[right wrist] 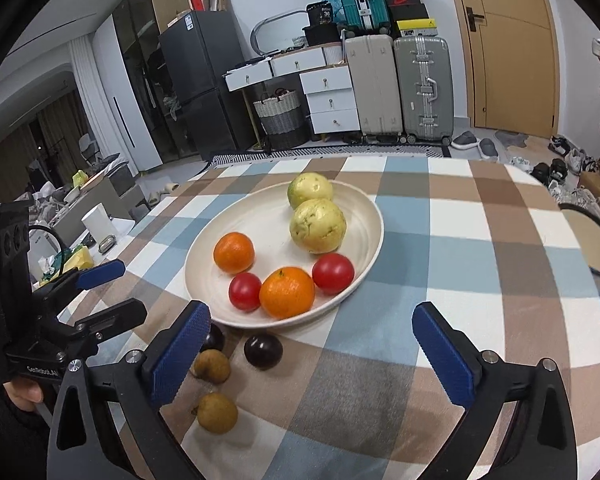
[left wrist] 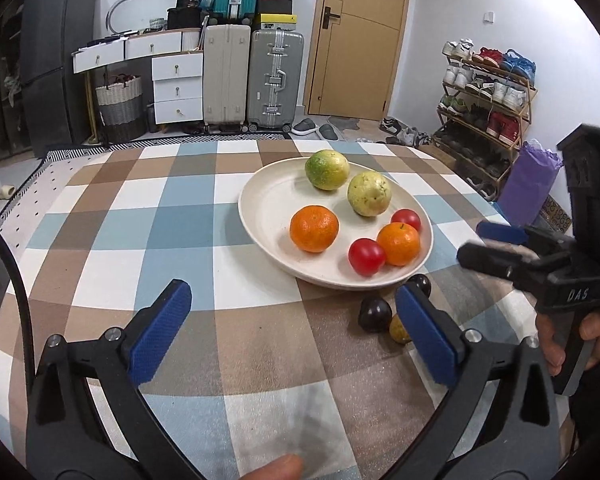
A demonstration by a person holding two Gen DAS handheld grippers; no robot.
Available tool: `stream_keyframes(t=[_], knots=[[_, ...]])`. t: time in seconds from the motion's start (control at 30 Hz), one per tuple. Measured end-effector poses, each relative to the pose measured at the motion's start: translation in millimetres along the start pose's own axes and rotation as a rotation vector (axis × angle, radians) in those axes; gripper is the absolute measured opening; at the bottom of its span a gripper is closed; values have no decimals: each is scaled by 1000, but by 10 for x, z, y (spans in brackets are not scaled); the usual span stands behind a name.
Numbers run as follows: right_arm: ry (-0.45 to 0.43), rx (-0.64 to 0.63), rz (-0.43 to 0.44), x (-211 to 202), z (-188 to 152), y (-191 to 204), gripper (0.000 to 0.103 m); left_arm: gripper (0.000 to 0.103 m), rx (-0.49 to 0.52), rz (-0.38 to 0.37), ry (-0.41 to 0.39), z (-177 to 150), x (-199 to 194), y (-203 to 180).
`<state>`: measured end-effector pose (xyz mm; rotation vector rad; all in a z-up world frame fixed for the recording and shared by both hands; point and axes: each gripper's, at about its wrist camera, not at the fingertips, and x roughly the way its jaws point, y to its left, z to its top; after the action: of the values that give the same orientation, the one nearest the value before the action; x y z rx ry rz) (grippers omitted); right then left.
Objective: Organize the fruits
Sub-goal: 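Move the right tool to the pile and grasp a small brown round fruit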
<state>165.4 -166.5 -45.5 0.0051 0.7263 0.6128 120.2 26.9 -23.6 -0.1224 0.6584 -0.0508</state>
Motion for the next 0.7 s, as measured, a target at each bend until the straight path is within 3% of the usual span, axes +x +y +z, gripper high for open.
stream_keyframes(t=[0.7], knots=[[209, -157, 41, 165, -330, 392, 103, 102, 7, -12, 60, -61, 43, -101]])
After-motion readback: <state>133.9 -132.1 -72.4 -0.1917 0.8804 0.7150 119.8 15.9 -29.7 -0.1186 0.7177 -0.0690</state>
